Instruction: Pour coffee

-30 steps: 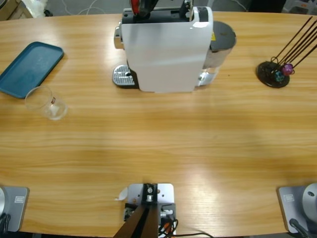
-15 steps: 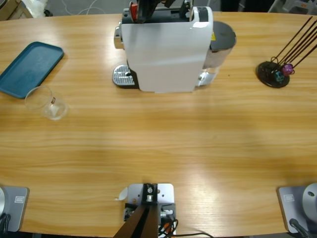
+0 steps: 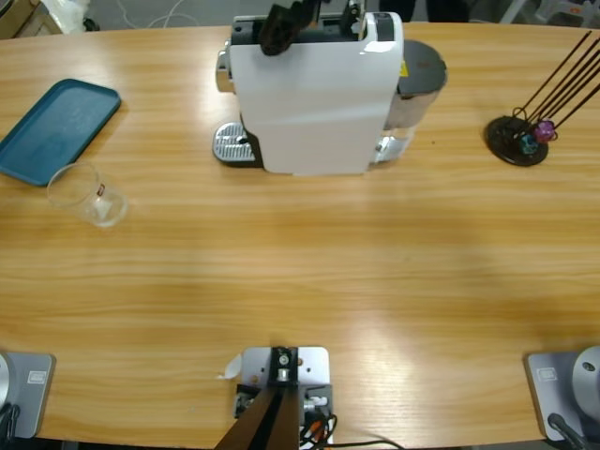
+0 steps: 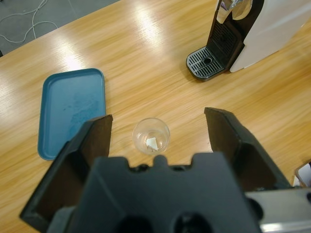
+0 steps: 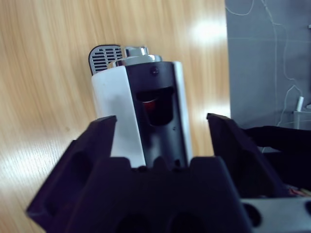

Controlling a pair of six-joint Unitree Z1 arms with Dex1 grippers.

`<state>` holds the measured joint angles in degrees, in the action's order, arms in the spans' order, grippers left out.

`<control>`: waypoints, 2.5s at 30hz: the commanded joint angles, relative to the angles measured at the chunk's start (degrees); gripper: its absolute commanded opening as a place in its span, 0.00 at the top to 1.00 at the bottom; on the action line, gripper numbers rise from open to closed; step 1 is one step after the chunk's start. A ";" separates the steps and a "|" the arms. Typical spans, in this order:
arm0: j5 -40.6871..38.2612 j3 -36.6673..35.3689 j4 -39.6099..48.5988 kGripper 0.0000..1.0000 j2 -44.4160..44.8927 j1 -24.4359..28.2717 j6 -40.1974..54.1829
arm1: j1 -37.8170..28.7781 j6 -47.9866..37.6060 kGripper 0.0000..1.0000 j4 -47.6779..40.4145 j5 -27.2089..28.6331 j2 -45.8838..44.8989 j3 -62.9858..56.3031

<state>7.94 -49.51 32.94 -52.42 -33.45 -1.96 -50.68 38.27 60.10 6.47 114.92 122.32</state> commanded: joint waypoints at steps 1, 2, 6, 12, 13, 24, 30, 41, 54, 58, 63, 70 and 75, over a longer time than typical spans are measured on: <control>-0.47 2.05 -0.65 0.17 1.36 -1.09 0.37 | -4.78 -3.21 0.00 4.06 3.73 -3.39 8.48; -0.47 2.05 -0.68 0.16 1.32 -1.11 0.37 | -5.15 -3.97 0.00 4.28 3.85 -5.20 8.55; -0.47 2.05 -0.70 0.08 1.09 -1.35 0.37 | -5.78 -10.90 0.00 7.86 10.99 -11.63 6.42; -0.47 2.05 -0.70 0.07 0.34 -1.74 0.29 | -5.83 -19.69 0.00 9.95 21.89 -24.82 -3.12; -0.47 2.05 -0.76 0.07 0.04 -1.90 0.29 | -5.83 -19.72 0.00 9.62 21.53 -27.03 -5.00; -0.47 2.23 -0.95 0.08 -1.28 -2.69 0.29 | -3.41 -28.42 1.00 -1.74 27.11 -36.96 -24.67; -0.47 2.14 -0.95 0.09 -1.89 -2.76 0.32 | -3.42 -33.78 1.00 -30.92 26.70 -42.41 -47.28; -0.47 2.05 -0.95 0.09 -1.98 -3.02 0.36 | -8.61 -21.25 1.00 -53.50 52.61 -26.80 -56.33; -0.47 2.09 -1.39 0.09 -2.95 -3.07 0.37 | -13.23 -13.48 1.00 -61.94 53.10 -18.52 -49.72; -0.47 2.05 -1.39 0.09 -2.95 -3.09 0.37 | -14.55 -13.48 1.00 -61.94 52.77 -16.01 -47.75; -0.47 2.14 -1.39 0.09 -2.76 -3.09 0.37 | -14.62 -13.73 1.00 -62.03 52.65 -14.41 -46.47; -0.47 2.14 -1.39 0.09 -2.81 -3.11 0.36 | -15.02 -15.24 1.00 -62.03 52.02 -12.63 -46.47; -0.47 2.14 -1.39 0.09 -2.68 -3.11 0.37 | -15.97 -16.35 1.00 -61.94 51.36 -11.18 -45.94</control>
<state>7.89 -49.31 32.14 -53.97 -36.00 -1.96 -64.46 23.43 -1.60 58.70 98.93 75.91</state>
